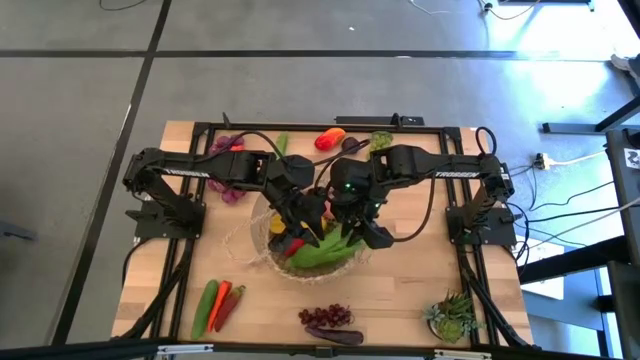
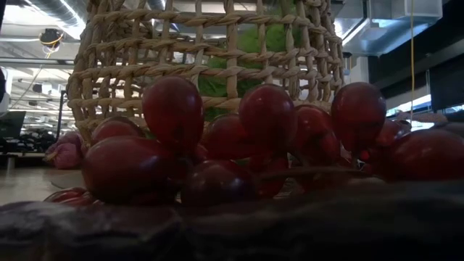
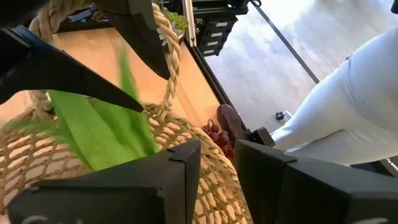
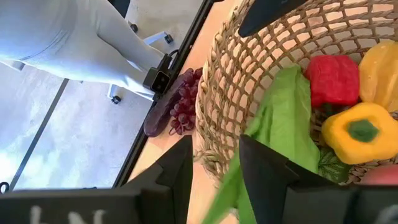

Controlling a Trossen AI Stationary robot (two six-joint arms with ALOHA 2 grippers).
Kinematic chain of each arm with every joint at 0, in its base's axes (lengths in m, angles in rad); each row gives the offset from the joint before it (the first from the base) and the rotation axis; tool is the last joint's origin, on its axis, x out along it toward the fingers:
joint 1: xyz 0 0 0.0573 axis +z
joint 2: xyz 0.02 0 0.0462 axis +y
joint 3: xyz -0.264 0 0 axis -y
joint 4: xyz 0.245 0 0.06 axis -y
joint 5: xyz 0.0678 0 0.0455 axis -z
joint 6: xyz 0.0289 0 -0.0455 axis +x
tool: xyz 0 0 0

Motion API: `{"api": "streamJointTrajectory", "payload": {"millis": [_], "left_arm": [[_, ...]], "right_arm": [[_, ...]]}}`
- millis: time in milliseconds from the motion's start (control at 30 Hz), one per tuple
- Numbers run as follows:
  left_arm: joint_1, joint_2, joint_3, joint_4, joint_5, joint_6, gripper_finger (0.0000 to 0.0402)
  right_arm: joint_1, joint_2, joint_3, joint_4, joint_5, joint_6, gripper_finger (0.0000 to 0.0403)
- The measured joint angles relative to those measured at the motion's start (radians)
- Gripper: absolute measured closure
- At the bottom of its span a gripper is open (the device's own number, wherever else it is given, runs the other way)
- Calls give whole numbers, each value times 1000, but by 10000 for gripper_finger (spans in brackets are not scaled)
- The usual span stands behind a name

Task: Build produce basket
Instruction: Put the top green cucumber into the brown basket

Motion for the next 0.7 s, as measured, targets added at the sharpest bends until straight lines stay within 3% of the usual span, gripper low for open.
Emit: {"api": "streamJointTrajectory", "payload": {"millis": [167, 333, 633, 700], "left_arm": [[8, -14, 0, -16, -2, -1, 313], [35, -48, 1, -64, -18, -30, 314], [95, -183, 4, -145, -286, -111, 312], [108, -224, 0, -194, -344, -136, 312]], "right_arm": [[-1, -6, 14, -22, 22, 2, 277], [0, -10, 123, -111, 139, 3, 277], [-5, -13, 387, -250, 448, 3, 277], [-11, -40, 361, -234, 469, 3, 277]]}}
